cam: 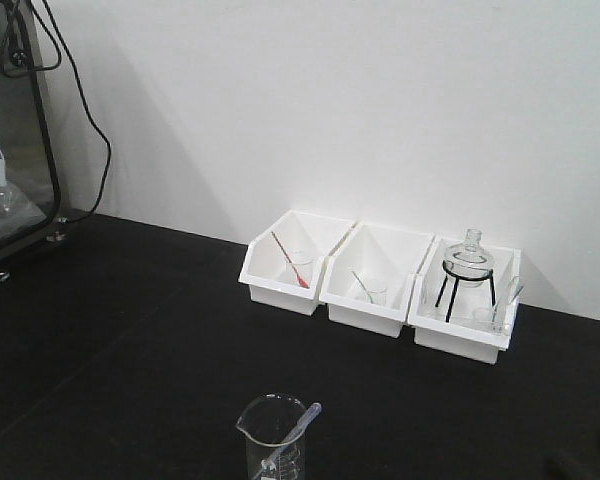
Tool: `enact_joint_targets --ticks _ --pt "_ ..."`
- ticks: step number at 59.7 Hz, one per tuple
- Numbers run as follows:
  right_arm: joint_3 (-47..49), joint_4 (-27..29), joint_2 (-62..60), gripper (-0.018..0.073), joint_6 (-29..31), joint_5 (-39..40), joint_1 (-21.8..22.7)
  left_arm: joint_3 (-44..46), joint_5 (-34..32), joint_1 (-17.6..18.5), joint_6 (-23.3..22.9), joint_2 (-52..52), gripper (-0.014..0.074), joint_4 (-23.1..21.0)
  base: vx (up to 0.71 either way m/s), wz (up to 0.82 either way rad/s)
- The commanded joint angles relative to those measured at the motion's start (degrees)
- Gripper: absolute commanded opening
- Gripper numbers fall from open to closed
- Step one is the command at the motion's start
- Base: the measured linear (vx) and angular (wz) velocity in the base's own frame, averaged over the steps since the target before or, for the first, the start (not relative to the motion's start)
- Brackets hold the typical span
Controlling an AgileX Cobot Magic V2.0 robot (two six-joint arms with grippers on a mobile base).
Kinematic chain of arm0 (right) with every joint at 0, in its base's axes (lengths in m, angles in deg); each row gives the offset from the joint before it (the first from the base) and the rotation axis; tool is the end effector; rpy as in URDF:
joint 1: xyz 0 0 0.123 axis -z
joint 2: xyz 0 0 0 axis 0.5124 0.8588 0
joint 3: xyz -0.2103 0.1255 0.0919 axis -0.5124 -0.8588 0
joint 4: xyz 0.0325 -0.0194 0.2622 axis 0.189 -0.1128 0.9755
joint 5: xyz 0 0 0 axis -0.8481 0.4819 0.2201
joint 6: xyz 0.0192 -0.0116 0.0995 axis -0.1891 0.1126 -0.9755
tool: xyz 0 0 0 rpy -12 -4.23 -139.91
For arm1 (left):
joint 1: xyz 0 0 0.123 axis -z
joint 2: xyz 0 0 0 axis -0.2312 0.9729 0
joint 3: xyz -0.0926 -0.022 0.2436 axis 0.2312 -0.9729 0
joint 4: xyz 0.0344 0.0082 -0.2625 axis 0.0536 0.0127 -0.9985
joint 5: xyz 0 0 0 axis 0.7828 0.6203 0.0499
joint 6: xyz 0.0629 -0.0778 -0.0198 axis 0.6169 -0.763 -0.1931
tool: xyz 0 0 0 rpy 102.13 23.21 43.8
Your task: Grab transparent chemical and place on left bench
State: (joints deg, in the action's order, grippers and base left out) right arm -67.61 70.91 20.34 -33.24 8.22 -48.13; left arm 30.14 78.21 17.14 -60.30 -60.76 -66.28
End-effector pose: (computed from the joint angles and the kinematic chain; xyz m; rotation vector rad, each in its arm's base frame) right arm 0.1586 0.0541 0.2607 -0.3503 1.5854 0.1983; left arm 0.1044 -0.0069 0.2043 0.0742 1.5104 -0.0274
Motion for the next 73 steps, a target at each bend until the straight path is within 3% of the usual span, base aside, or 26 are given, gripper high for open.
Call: enact_joint_targets --ticks 1,10,18,20,73 --pt "-1.7 1.8 -6.7 0.0242 2.7 -0.4 6.6 -0.9 -4.5 0.1 -0.4 -1.1 -0.0004 0.0 0.00 0.00" --pt "-11.7 3.5 -19.6 0.0085 2.7 -2.5 18.6 -0.9 -4.5 0.1 -0.4 -1.1 -0.0004 0.0 0.00 0.00" --pt "-19.3 6.9 -30.5 -0.0013 2.7 -3.2 24.8 -0.9 -4.5 0.1 -0.4 -1.1 -0.0004 0.0 0.00 0.00" --pt "-18.9 7.8 -33.1 -0.0012 2.6 -8.2 25.6 -0.9 -4.5 0.1 -0.4 -1.1 -0.0004 0.0 0.00 0.00" --pt "-18.9 7.5 -33.6 -0.0007 4.2 -10.3 26.0 -0.9 -4.5 0.1 -0.4 -1.1 -0.0004 0.0 0.00 0.00"
